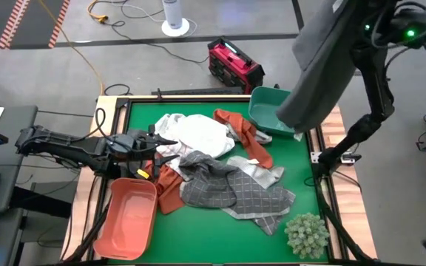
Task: Sort towels by color in basket
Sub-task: Put the right gray towel into the green bin
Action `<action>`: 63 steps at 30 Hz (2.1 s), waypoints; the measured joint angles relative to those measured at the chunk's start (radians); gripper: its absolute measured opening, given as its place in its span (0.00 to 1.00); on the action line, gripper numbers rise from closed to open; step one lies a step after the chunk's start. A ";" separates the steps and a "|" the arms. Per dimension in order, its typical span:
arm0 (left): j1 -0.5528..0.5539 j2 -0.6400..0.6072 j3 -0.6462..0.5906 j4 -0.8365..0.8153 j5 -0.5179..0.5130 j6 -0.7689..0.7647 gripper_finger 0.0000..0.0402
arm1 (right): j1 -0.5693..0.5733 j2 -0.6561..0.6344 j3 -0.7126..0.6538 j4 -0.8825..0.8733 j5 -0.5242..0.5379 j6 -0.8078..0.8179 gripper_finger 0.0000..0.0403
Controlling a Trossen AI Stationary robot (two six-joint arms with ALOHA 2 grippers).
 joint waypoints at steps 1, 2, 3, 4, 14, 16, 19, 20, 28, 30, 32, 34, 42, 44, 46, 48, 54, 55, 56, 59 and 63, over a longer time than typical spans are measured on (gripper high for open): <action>0.000 0.000 0.000 0.000 -0.003 0.004 0.52 | -0.018 0.008 0.000 -0.005 0.000 0.044 0.07; 0.000 0.000 0.000 0.000 -0.006 0.007 0.52 | -0.033 0.018 0.000 -0.010 0.000 0.083 0.07; 0.000 0.000 0.000 0.000 -0.009 0.008 0.52 | -0.045 0.028 0.000 -0.010 0.000 0.119 0.07; 0.000 0.000 0.000 0.000 -0.012 0.008 0.52 | -0.055 0.039 0.000 -0.011 0.000 0.151 0.07; 0.000 0.000 0.000 -0.011 -0.013 0.007 0.52 | -0.138 0.127 0.000 -0.031 -0.005 0.455 0.06; 0.000 0.000 0.000 -0.011 -0.014 0.006 0.52 | -0.165 0.140 -0.001 -0.056 -0.006 0.548 0.06; 0.000 0.000 0.000 -0.010 -0.014 0.003 0.52 | -0.187 0.159 -0.001 -0.002 -0.065 0.614 0.06; 0.000 0.000 0.000 -0.010 -0.014 0.001 0.52 | -0.191 0.167 -0.001 0.065 -0.130 0.609 0.06; 0.000 0.000 0.000 -0.012 -0.014 -0.015 0.52 | -0.131 0.132 0.002 0.165 -0.262 0.481 0.05; 0.000 0.000 0.000 -0.024 -0.014 -0.019 0.52 | -0.131 0.114 0.000 0.055 -0.263 0.441 0.05; 0.000 0.000 0.000 -0.028 -0.014 -0.024 0.52 | -0.117 0.102 -0.002 -0.010 -0.270 0.406 0.05; 0.000 0.000 0.000 -0.030 -0.014 -0.024 0.52 | -0.085 0.088 -0.002 -0.046 -0.282 0.356 0.05; 0.000 0.000 0.000 -0.037 -0.014 -0.035 0.52 | 0.095 0.010 -0.001 -0.380 -0.290 0.055 0.05; 0.000 0.000 0.000 -0.047 -0.014 -0.048 0.52 | 0.134 -0.017 -0.001 -0.514 -0.260 -0.034 0.05; 0.000 0.000 0.000 -0.057 -0.014 -0.058 0.52 | 0.169 -0.044 0.000 -0.636 -0.154 -0.109 0.05; 0.000 0.000 0.000 -0.058 -0.014 -0.064 0.52 | 0.198 -0.066 0.000 -0.753 -0.030 -0.178 0.05; 0.000 0.000 0.000 -0.075 -0.014 -0.067 0.52 | 0.232 -0.099 -0.001 -0.969 0.383 -0.368 0.05; 0.000 0.000 0.000 -0.074 -0.014 -0.068 0.52 | 0.240 -0.102 -0.001 -0.977 0.479 -0.405 0.05; 0.000 0.000 0.000 -0.073 -0.014 -0.068 0.52 | 0.248 -0.104 -0.001 -0.979 0.576 -0.446 0.05; 0.000 0.000 0.000 -0.067 -0.014 -0.077 0.52 | 0.257 -0.105 0.000 -0.952 0.835 -0.592 0.05; 0.000 0.000 0.000 -0.067 -0.014 -0.080 0.52 | 0.257 -0.103 0.000 -0.813 1.071 -0.796 0.05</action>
